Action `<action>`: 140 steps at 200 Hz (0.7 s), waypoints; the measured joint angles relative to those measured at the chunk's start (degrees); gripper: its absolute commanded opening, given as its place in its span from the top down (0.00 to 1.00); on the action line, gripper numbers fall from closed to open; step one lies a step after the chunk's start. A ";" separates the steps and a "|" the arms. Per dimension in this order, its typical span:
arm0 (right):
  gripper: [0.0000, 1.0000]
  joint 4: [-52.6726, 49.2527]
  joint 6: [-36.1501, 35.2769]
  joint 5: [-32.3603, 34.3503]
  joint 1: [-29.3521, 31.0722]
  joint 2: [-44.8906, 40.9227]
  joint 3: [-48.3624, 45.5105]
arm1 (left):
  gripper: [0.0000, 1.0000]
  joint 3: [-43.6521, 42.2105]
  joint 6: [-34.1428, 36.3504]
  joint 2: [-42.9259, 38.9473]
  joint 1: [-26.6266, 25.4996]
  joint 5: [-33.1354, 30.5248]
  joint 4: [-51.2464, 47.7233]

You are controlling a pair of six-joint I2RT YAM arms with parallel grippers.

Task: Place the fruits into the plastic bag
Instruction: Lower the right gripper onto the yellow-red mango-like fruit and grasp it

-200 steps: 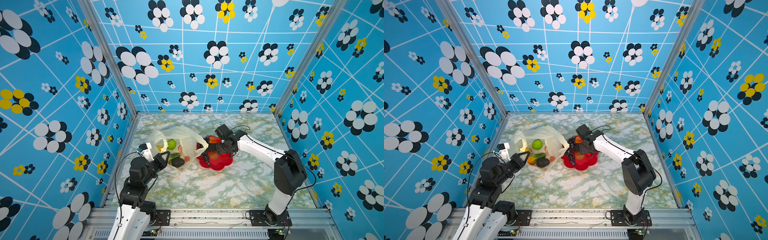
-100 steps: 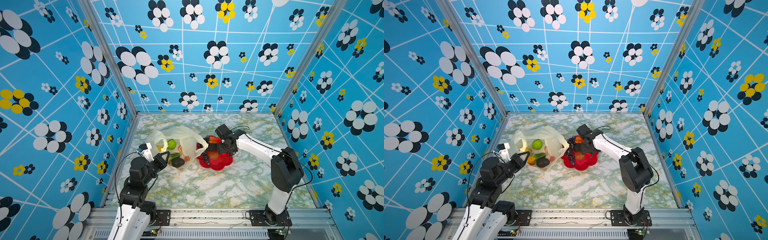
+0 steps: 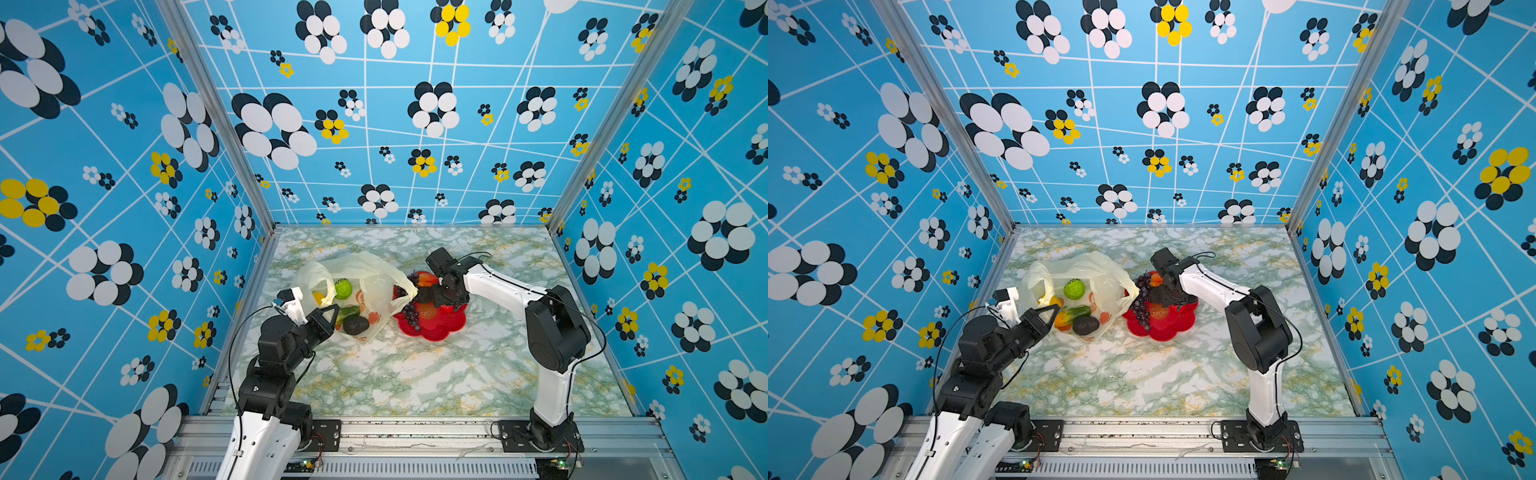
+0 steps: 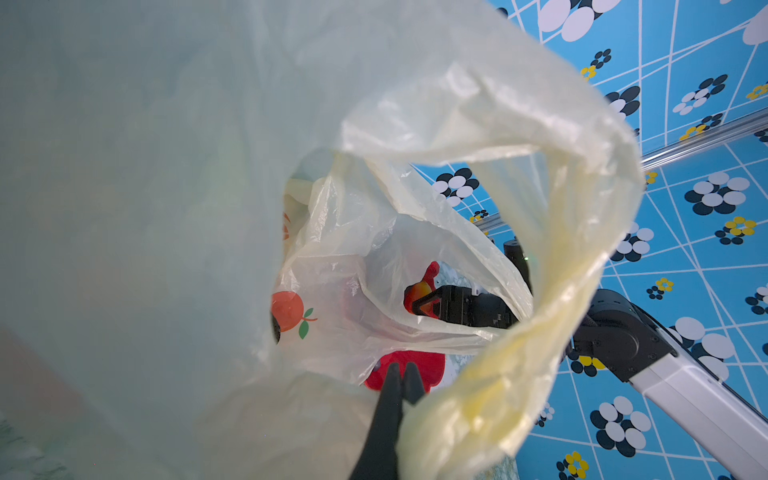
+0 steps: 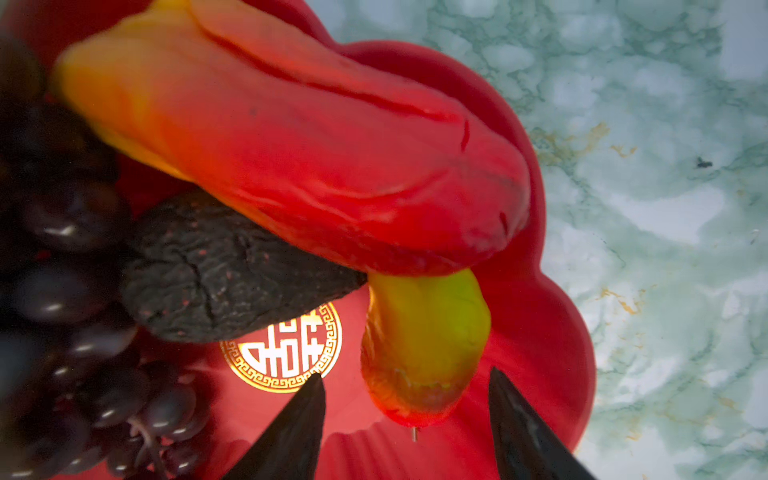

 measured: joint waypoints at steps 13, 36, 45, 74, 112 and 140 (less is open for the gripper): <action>0.37 0.00 0.00 -0.09 -0.07 0.46 0.33 | 1.00 0.02 0.04 -0.11 0.02 -0.02 -0.39; 0.38 0.04 0.00 -0.28 -0.15 1.09 0.44 | 1.00 0.02 0.42 -0.44 0.02 -0.20 -0.98; 0.37 0.04 0.00 -0.31 -0.17 1.29 0.44 | 1.00 0.02 0.42 -0.44 0.02 -0.20 -1.01; 0.37 0.04 0.00 -0.28 -0.17 1.53 0.44 | 1.00 0.00 0.42 -0.46 0.02 -0.20 -1.01; 0.37 0.04 0.00 -0.31 -0.37 1.60 0.44 | 1.00 0.02 0.42 -0.63 0.02 -0.24 -1.25; 0.32 0.07 0.00 -0.33 -0.52 1.92 0.44 | 1.00 0.02 0.42 -0.87 0.02 -0.44 -1.33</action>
